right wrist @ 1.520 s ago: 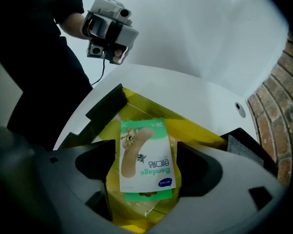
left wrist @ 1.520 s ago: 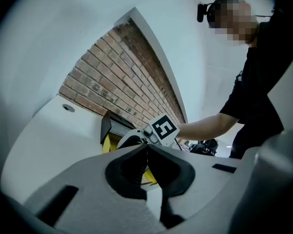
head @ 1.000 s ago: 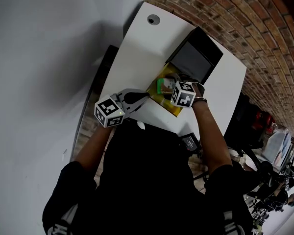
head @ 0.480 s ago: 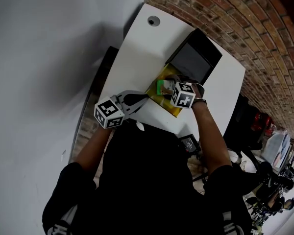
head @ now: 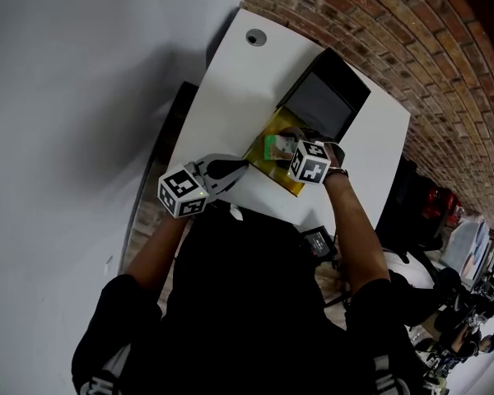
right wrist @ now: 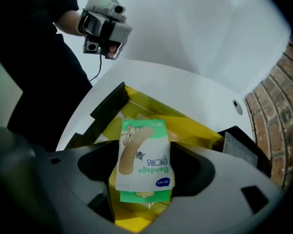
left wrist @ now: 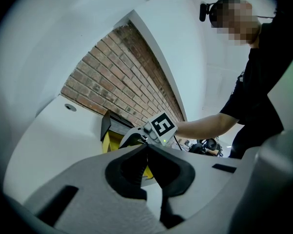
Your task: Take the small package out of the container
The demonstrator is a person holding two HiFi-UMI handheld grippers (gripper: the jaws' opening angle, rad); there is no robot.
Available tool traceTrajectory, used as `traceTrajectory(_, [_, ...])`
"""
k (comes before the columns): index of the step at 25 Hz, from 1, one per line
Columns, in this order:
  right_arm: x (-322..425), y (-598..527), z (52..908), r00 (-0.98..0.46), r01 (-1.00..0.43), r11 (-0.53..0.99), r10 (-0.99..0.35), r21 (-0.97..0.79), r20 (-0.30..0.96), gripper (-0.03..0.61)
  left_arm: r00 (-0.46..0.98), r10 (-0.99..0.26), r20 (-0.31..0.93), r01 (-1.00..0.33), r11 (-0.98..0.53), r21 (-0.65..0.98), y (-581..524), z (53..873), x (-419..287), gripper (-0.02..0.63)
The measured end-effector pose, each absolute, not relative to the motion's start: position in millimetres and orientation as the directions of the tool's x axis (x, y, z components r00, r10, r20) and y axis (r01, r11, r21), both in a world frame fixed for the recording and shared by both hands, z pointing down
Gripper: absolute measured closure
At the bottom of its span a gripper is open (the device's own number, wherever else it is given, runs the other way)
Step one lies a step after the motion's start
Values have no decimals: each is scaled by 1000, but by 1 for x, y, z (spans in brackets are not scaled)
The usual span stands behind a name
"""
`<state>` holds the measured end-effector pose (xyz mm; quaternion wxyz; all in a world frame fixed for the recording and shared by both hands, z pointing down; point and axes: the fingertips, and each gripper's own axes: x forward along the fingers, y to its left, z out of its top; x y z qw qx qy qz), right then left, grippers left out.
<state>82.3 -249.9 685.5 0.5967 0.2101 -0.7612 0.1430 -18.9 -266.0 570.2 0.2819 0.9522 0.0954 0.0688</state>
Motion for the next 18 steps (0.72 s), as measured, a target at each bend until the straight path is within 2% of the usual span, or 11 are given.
traceTrajectory(18, [76,-249,644,-224,-500,859,-252,110,941,252,966,248,69,174,-827,535,-256,559,-17,598])
